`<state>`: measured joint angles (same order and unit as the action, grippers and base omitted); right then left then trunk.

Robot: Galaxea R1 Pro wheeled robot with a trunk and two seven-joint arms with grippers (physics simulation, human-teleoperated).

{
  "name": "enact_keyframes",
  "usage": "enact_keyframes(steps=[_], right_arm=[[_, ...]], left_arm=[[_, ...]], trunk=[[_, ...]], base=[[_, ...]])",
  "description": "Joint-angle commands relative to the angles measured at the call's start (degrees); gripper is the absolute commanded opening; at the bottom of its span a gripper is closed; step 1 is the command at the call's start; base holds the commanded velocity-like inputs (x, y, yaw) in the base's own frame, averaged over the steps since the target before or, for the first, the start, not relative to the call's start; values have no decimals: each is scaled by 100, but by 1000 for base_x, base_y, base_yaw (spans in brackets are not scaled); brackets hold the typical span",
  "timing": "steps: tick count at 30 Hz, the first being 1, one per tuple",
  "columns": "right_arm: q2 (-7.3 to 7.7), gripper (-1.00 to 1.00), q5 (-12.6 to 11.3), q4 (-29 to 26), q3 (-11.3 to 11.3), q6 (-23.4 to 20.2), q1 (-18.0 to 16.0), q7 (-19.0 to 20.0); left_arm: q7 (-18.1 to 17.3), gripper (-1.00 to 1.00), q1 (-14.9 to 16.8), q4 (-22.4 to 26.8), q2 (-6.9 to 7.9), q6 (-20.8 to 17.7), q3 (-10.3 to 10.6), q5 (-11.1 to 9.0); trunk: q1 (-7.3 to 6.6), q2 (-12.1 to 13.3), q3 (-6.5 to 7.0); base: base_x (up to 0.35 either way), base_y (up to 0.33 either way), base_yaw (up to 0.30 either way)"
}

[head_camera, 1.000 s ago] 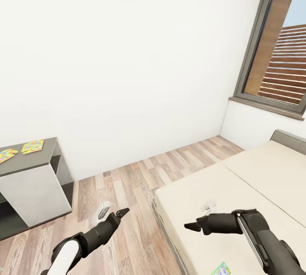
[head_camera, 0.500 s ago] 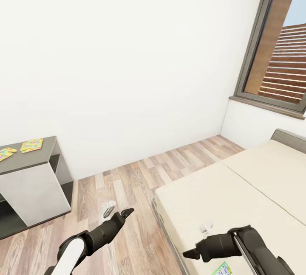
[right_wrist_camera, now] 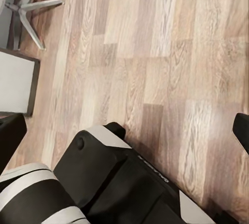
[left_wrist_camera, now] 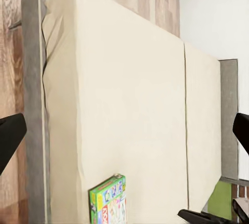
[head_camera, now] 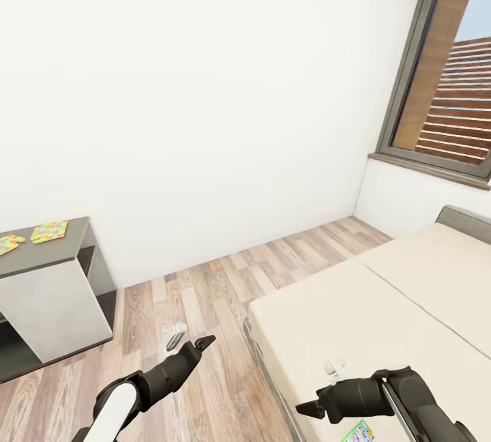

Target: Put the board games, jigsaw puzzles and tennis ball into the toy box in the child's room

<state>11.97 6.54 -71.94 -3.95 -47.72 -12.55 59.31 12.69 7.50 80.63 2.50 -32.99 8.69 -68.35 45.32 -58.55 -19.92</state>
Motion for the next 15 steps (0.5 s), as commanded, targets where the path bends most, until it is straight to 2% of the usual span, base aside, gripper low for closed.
enact_keyframes(steps=[1, 3, 5, 15], right_arm=[[-32, 100, 27, -40, -35, -40, -38, 83], [-97, 100, -29, -105, -99, -39, -103, 119], [-161, 100, -29, -169, -123, -39, -167, 119], [-161, 100, -29, -169, -123, -39, -233, 119]], left_arm=[[21, 100, -29, 42, 38, -37, -26, -94], [-14, 100, -33, 105, 100, -82, -68, -156], [-14, 100, -33, 169, 100, -82, -68, -168], [-14, 100, -33, 316, 100, -82, -68, -168]], trunk=[[1, -5, -7], [1, -5, -7], [1, -5, -7], [1, -5, -7]], base=[[0, 0, 0], [0, 0, 0], [0, 0, 0], [0, 0, 0]])
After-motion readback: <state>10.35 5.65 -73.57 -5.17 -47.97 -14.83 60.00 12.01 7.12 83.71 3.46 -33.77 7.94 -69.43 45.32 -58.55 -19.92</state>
